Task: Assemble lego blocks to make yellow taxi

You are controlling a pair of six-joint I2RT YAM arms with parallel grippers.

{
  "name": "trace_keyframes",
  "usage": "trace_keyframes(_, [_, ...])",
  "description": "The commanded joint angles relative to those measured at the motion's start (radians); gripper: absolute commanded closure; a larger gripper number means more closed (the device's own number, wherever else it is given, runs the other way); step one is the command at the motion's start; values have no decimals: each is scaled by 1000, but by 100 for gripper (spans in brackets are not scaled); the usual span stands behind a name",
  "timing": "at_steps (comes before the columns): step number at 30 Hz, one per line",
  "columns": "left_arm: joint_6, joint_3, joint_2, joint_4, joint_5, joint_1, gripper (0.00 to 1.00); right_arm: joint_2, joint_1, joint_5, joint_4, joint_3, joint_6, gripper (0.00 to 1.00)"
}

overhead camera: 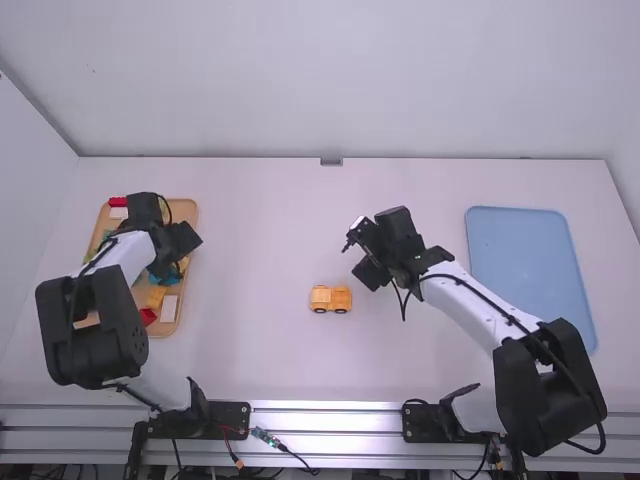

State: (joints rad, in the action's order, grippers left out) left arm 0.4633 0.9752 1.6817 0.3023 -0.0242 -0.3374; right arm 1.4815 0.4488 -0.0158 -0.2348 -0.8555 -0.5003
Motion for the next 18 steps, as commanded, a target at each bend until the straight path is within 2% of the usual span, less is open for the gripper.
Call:
trace_keyframes(1, [45, -16, -3, -24, 7, -10, 11, -16, 5, -8, 2, -24, 4, 1])
trace_keyframes(10, [49, -66, 0, -82, -19, -11, 12, -16, 4, -8, 2, -24, 4, 1])
trace_keyframes(13, [55, -68, 0, -73, -12, -10, 19, -16, 5, -8, 6, -24, 5, 1])
trace_keyframes(18, [90, -101, 0, -119, 14, -10, 19, -16, 5, -4, 10, -24, 6, 1])
